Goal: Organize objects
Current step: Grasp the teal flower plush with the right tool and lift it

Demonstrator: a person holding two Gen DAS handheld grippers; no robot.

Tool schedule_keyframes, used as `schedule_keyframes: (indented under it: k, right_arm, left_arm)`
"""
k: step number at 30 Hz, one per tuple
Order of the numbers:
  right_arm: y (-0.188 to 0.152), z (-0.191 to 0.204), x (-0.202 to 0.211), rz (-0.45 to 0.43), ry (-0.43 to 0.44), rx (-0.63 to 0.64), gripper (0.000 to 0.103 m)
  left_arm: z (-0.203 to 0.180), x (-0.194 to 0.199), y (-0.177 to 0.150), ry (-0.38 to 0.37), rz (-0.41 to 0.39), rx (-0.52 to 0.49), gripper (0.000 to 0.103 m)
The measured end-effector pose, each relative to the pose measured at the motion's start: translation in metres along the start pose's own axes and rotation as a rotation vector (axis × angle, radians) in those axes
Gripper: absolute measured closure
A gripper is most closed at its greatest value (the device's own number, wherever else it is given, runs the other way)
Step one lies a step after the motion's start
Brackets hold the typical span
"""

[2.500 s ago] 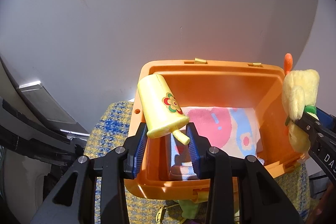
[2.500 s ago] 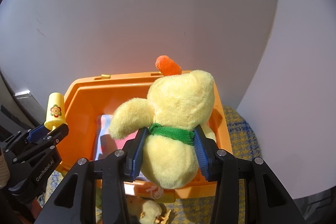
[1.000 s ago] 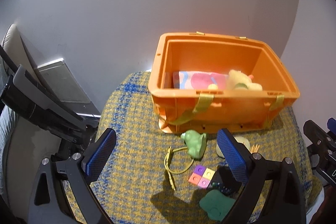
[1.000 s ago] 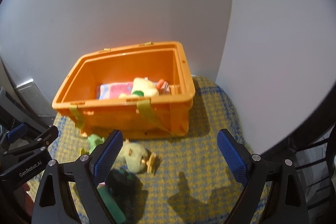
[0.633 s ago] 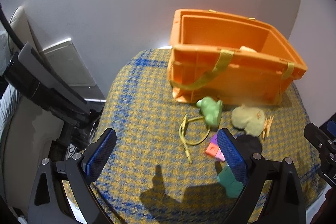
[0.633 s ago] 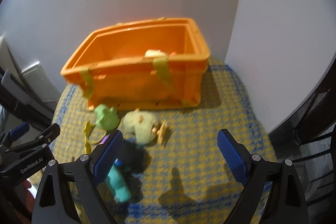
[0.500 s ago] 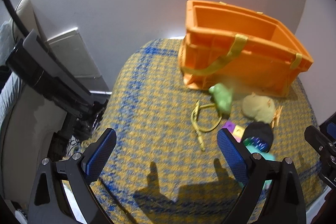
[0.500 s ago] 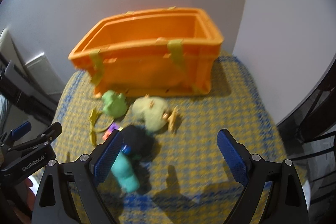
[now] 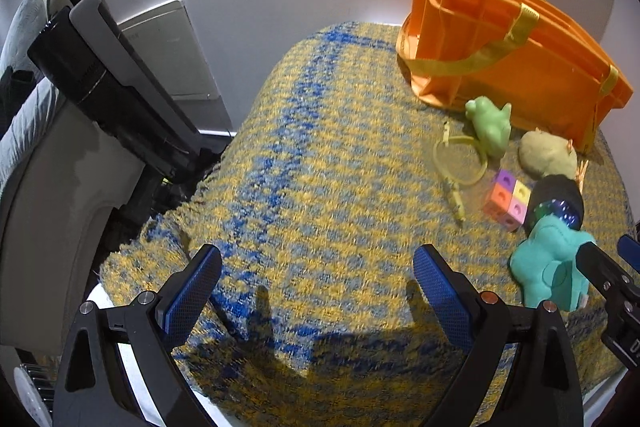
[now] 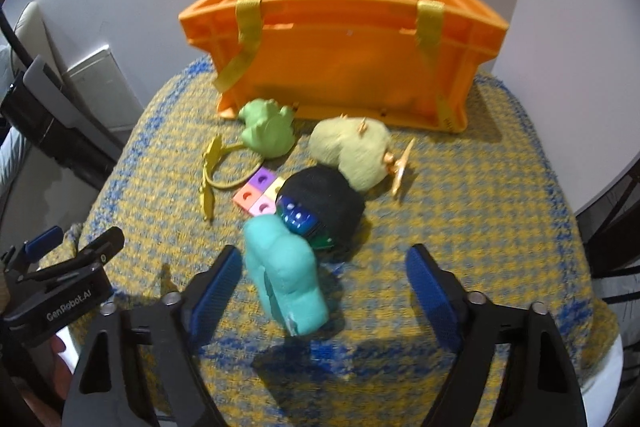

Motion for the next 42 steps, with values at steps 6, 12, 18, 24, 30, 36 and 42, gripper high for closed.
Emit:
schedule_keyframes:
  k: [6, 12, 18, 24, 30, 36, 42]
  right_arm:
    - [-0.01, 0.006, -0.024, 0.061, 0.079, -0.02, 0.049]
    - [-0.01, 0.013, -0.016, 0.031, 0.108, 0.011, 0.073]
    - [-0.006, 0.007, 0.011, -0.031, 0.11, 0.016, 0.078]
    - [0.001, -0.02, 0.04, -0.098, 0.067, -0.024, 0.078]
    - [-0.004, -0.06, 0.045, -0.092, 0.015, -0.108, 0.078]
    - [-0.011, -0.101, 0.047, -0.081, -0.035, -0.174, 0.078]
    - [-0.014, -0.12, 0.039, -0.07, -0.049, -0.199, 0.078]
  left_arm:
    - [0.002, -0.003, -0.001, 0.019, 0.002, -0.001, 0.005]
    - [-0.001, -0.003, -0.004, 0.027, 0.006, -0.016, 0.005]
    - [-0.016, 0.004, -0.005, -0.004, -0.002, -0.033, 0.005]
    - [-0.058, 0.011, -0.006, -0.077, -0.008, -0.077, 0.005]
    - [-0.115, 0.013, -0.011, -0.135, -0.01, -0.157, 0.005]
    - [-0.158, 0.011, -0.011, -0.18, -0.016, -0.21, 0.005]
    - [-0.183, 0.003, -0.01, -0.188, -0.016, -0.243, 0.005]
Point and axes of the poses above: each gripper's, at about its wrist camera, not at the fingertips, and x roughly against the way its jaws point, z to its left, y to its top, the point moved 5 cm from there along -x, roughly the way its jaws point, and after that the axes turned 11 degrees about x, right-handed, at the moved point
